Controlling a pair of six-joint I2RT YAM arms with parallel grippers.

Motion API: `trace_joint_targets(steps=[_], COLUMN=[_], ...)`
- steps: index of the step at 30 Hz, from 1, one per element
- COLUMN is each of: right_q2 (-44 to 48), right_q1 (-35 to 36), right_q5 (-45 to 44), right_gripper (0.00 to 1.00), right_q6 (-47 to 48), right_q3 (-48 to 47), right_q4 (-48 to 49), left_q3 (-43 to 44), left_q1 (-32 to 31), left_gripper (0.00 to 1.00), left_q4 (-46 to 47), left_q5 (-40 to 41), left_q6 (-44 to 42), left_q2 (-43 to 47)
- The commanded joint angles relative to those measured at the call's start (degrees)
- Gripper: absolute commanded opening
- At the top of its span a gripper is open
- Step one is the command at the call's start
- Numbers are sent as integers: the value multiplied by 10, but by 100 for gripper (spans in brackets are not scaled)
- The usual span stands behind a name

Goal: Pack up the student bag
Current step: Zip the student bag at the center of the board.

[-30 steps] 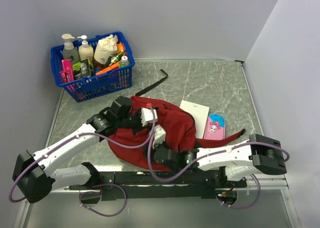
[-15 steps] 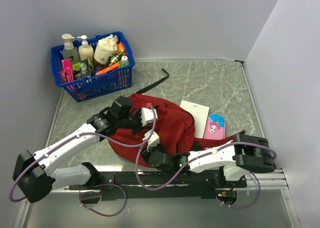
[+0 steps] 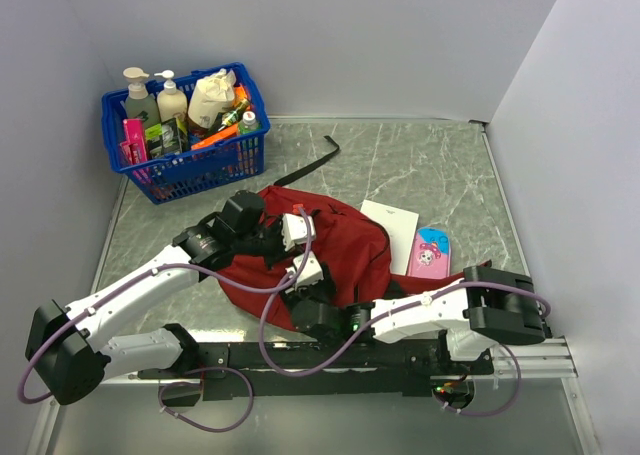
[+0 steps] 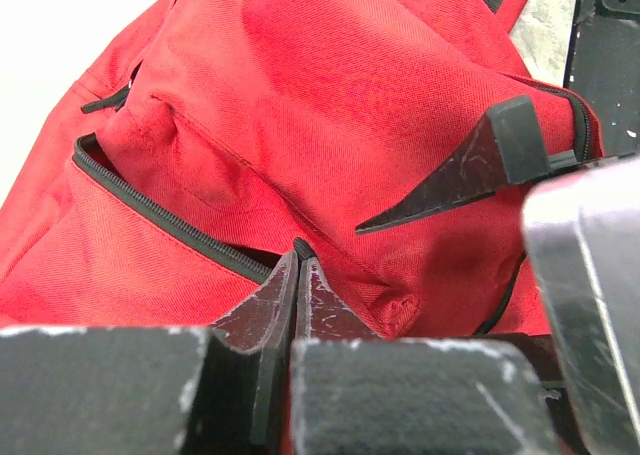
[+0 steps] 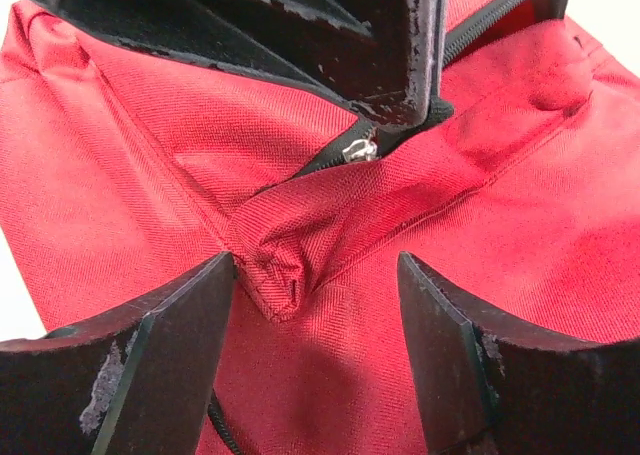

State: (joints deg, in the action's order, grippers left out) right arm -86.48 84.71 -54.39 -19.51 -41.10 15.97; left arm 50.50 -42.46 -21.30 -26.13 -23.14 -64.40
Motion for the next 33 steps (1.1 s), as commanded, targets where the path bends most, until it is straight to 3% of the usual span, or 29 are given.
trace_joint_targets(steps=[1,4,7,8,12,14,15,16,24,28,33], right_q2=[9,-14,-25,-26,-25,-22,-19,-12,152,244,289], right_q1=[-3,-9,-25,-30,-31,-30,-28,-24,14,28,44], right_q5=[-27,-19,10,20,43,53,56,54,142,194,263], right_gripper=[73,72,65,56,35,18,3,0,0,0,0], right_q6=[29,57,59,66,40,29,26,22,-9,-53,-93], right_q3=[-7,-9,2,7,8,10,12,12,103,110,135], right_q4=[43,87,121,142,111,103,92,80,26,-82,-136], left_q3=[30,35,36,36,36,38,39,41,39,36,40], left_q1=[-3,-3,-3,-3,-3,-3,-3,-3,-2,2,2], left_gripper=[1,1,1,1,1,1,1,1,1,1,1], left_q4=[18,10,9,9,13,16,18,21,78,115,130], left_q5=[-30,-34,-41,-42,-41,-42,-40,-36,22,42,28], left_q6=[8,7,7,8,11,12,12,14,-8,-19,-29], left_q2=[5,4,5,4,4,4,4,3,-17,-33,-49])
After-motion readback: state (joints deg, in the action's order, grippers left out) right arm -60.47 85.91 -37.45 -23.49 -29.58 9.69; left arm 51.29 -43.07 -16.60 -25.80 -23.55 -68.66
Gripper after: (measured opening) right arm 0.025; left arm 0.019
